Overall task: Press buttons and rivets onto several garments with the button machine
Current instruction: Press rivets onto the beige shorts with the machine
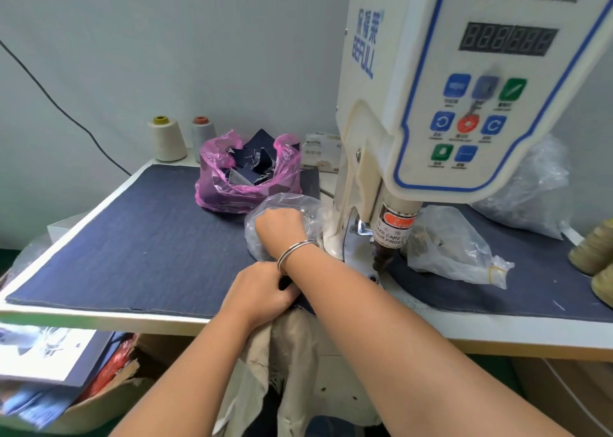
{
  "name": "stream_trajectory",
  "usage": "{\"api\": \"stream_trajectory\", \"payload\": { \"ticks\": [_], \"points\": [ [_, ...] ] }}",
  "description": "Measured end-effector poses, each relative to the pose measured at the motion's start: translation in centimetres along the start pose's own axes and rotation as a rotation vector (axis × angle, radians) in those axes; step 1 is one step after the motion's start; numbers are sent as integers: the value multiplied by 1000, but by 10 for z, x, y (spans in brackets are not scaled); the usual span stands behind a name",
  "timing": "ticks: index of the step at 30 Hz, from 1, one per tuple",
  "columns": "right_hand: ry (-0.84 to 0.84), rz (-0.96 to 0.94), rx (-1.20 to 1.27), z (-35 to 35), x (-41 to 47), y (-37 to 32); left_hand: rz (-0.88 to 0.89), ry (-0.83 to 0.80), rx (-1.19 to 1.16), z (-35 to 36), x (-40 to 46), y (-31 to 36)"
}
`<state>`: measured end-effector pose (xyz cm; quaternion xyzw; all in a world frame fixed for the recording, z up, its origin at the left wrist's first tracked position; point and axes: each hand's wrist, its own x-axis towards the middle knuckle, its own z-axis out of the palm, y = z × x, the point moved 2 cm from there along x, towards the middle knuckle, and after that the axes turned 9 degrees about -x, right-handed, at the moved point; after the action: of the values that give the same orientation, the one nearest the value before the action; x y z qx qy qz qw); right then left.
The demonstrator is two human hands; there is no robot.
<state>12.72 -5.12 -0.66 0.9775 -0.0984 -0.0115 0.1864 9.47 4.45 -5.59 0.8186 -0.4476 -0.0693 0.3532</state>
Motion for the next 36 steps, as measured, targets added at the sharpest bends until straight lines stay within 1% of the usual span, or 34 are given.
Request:
{"api": "stream_trajectory", "payload": {
  "ticks": [4,10,16,19,21,25,28,30,31,33,36],
  "points": [
    [72,14,-11,0,-5,0,7,-10,5,1,1,0],
    [31,96,37,4,-6,3,2,-15,14,0,0,0],
    [120,68,-18,5,-6,1,14,-32,49,1,0,0],
    [154,69,4,6,-6,3,12,-27,52,1,1,0],
    [145,98,51,9,-6,4,3,-24,48,1,0,0],
    [100,217,259,15,-9,9,-3,-17,35,1,0,-1],
    [143,287,368,17,-14,12,0,-6,7,2,0,-1],
    [175,351,504,11,-21,15,-1,12,-16,2,1,-1],
    [205,383,599,6,-27,16,-5,15,-24,1,1,0],
    [329,410,814,-5,-49,15,-18,10,-49,0,1,0],
    [526,364,1096,-14,-117,15,2,14,-37,2,1,-3]
  ]
}}
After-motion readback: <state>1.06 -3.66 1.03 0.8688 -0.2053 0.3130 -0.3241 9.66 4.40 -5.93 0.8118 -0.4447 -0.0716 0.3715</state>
